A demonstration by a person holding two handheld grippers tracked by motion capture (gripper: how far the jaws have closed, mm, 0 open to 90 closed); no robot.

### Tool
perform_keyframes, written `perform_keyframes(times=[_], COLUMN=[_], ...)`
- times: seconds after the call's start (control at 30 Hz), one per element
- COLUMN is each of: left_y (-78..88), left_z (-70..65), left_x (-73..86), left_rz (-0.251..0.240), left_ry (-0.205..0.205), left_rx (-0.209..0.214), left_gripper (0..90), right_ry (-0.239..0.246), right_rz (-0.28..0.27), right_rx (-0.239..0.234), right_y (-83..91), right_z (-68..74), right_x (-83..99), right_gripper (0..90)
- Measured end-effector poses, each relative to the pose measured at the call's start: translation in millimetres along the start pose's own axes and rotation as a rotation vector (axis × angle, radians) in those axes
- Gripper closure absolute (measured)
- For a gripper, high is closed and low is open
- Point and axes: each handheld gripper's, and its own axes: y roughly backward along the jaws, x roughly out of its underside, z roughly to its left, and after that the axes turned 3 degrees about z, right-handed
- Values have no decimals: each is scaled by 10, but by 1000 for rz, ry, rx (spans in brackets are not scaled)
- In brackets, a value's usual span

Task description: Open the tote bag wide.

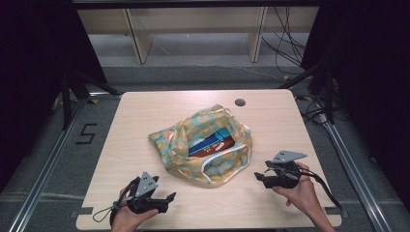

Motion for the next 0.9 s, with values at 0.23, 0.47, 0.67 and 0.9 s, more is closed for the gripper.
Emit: perform_keyframes(times=[0.23, 0.47, 0.67, 0.9], left_y=[12, 8, 4, -11], left_z=[-55, -50, -56, -36], left_x=[77, 97, 102, 95], left_rz=[-4, 3, 29, 15], left_ry=[34, 11, 19, -5], left_rx=[6, 1, -6, -4], left_gripper=[175, 175, 175, 174], right_ry=[-33, -39, -46, -37], right_rz=[-25, -17, 3, 29], right_rx=[0, -12, -22, -13], right_y=[81, 139, 147, 131], right_z=[47, 166, 196, 218], right_x=[201, 376, 526, 545], right_gripper=[368, 361, 357, 354])
